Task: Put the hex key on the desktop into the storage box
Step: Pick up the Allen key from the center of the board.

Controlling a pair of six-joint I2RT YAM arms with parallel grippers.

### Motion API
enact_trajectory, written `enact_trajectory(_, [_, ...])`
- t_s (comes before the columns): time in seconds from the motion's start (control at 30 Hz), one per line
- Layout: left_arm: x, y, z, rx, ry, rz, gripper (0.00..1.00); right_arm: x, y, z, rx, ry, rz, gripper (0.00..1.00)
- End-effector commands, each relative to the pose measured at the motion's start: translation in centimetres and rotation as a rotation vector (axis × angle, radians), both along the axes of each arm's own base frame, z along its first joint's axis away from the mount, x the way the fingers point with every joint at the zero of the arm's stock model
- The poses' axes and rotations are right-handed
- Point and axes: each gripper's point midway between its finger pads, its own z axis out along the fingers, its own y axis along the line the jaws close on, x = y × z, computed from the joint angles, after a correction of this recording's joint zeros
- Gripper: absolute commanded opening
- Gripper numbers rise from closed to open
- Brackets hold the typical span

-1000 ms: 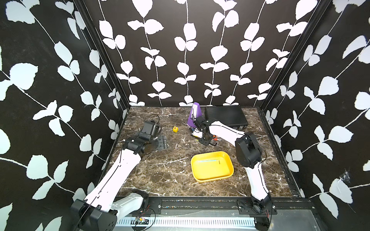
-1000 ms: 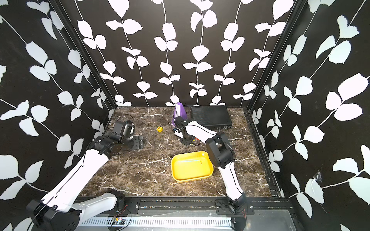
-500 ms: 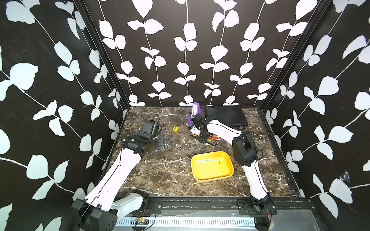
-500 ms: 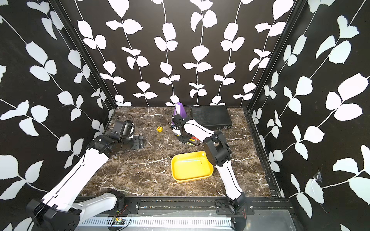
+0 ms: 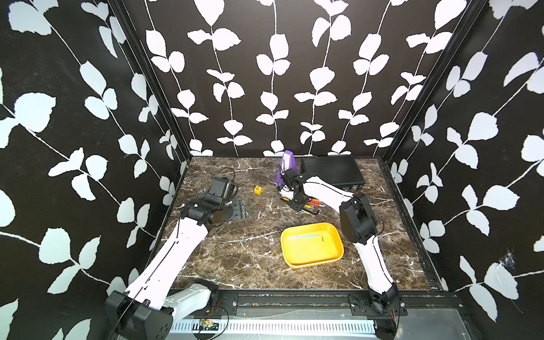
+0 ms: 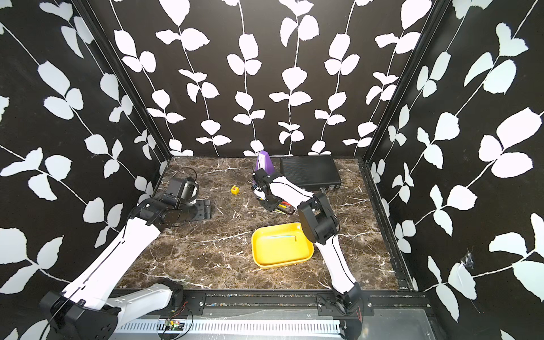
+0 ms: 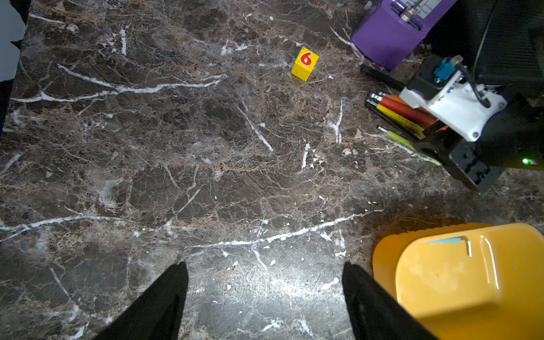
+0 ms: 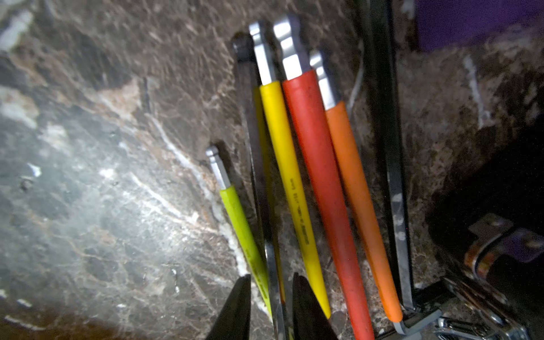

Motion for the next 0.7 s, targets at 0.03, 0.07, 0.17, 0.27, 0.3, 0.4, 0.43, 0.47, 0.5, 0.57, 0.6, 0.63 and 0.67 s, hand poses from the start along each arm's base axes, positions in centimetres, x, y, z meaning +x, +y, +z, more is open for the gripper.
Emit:
enact_trajectory(0.03, [-0.1,0.1,1.1,0.008,-0.016,-0.011,0.83,-0.2,0.7,1.4,0.041,0.002,-0.003,0.16])
enact_trajectory(0.07, [-0.2,0.1,1.0,0.007,-0.017,-0.01,0.83,-0.4,0.9,1.4,0.044,0.005,0.005,0.16])
enact_trajectory(0.17, [-0.2,0.1,0.9,0.006,-0.013,-0.011,0.83,-0.5,1.3,1.3,0.049,0.01,0.011,0.17])
enact_trajectory(0.27, [-0.2,0.0,0.9,0.006,-0.014,-0.011,0.83,-0.6,1.8,1.1,0.053,0.013,0.016,0.19])
enact_trajectory(0.3, [-0.1,0.0,0.9,0.005,-0.014,-0.012,0.83,-0.5,2.0,1.1,0.053,0.011,0.015,0.19])
enact_trajectory(0.4, [-0.1,-0.1,1.0,0.003,-0.013,-0.013,0.83,-0.3,2.1,0.5,0.048,0.017,0.005,0.2])
enact_trajectory(0.43, [-0.1,-0.1,1.0,0.003,-0.015,-0.013,0.83,-0.2,2.1,0.4,0.045,0.015,0.003,0.2])
enact_trajectory(0.47, [-0.1,-0.1,1.0,0.003,-0.013,-0.014,0.83,-0.2,2.2,0.3,0.045,0.017,0.003,0.2])
enact_trajectory(0.5, [-0.1,-0.1,1.0,0.004,-0.011,-0.015,0.83,-0.1,2.3,0.2,0.046,0.017,0.003,0.2])
enact_trajectory(0.57, [-0.2,-0.1,1.0,0.006,-0.011,-0.017,0.83,-0.1,2.5,0.1,0.054,0.023,0.001,0.19])
enact_trajectory(0.6, [-0.2,0.0,1.0,0.007,-0.009,-0.017,0.83,-0.2,2.6,0.0,0.058,0.026,0.0,0.18])
enact_trajectory(0.63, [-0.2,0.0,1.0,0.006,-0.009,-0.014,0.83,-0.2,2.7,0.1,0.061,0.028,-0.002,0.17])
enact_trajectory(0.67, [-0.2,0.0,1.0,0.006,-0.009,-0.015,0.83,-0.3,2.8,0.0,0.063,0.029,0.0,0.17])
